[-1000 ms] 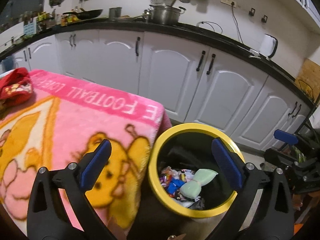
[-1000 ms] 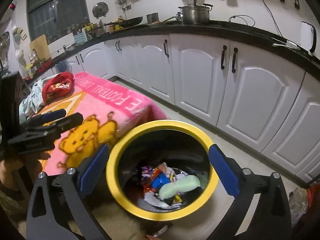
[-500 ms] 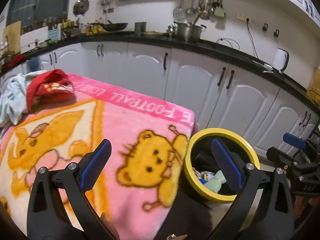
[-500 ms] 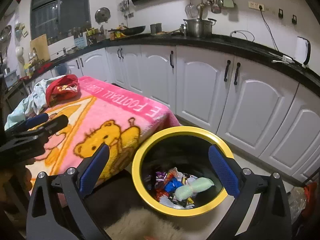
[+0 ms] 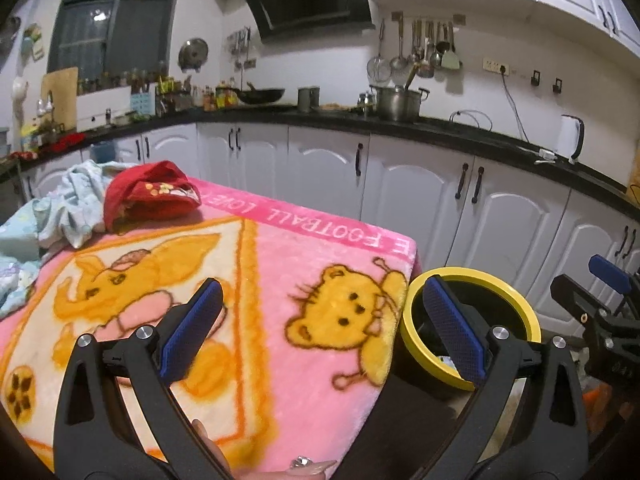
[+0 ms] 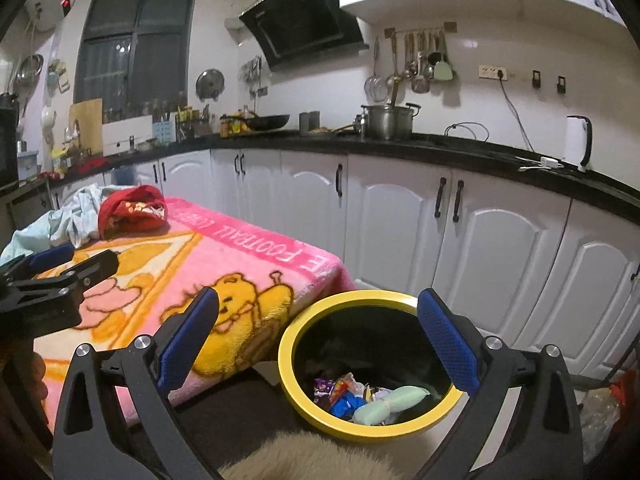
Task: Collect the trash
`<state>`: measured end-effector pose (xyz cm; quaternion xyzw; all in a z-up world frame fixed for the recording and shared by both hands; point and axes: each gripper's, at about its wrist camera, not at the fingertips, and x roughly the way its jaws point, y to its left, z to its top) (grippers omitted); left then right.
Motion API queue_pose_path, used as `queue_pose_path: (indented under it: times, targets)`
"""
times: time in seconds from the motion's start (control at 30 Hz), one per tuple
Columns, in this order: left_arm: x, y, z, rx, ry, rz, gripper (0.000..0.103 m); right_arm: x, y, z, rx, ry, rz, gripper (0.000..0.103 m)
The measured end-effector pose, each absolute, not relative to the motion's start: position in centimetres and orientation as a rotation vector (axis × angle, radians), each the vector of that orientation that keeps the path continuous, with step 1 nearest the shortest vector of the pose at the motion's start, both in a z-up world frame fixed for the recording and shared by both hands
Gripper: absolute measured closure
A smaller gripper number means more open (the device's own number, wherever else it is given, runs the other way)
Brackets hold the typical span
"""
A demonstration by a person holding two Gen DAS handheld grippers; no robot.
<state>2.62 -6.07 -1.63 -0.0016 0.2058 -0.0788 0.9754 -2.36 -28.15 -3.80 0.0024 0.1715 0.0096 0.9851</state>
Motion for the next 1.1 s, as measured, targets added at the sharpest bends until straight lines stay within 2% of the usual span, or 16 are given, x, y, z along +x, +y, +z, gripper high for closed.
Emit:
queue_pose_path:
  times: [0.23,1.1]
  targets:
    - [1.1,-6.0,-2.5,-0.034,0.379,-0.182,0.011,-3.5,-27.8,-4.6,0.000,0.275,-0.003,0.006]
    - [1.0,-5.6,-2.9,-0.034,0.375,-0.175,0.011,-3.6,-26.2,-5.8,-0.048,0.286,0.022,0.006]
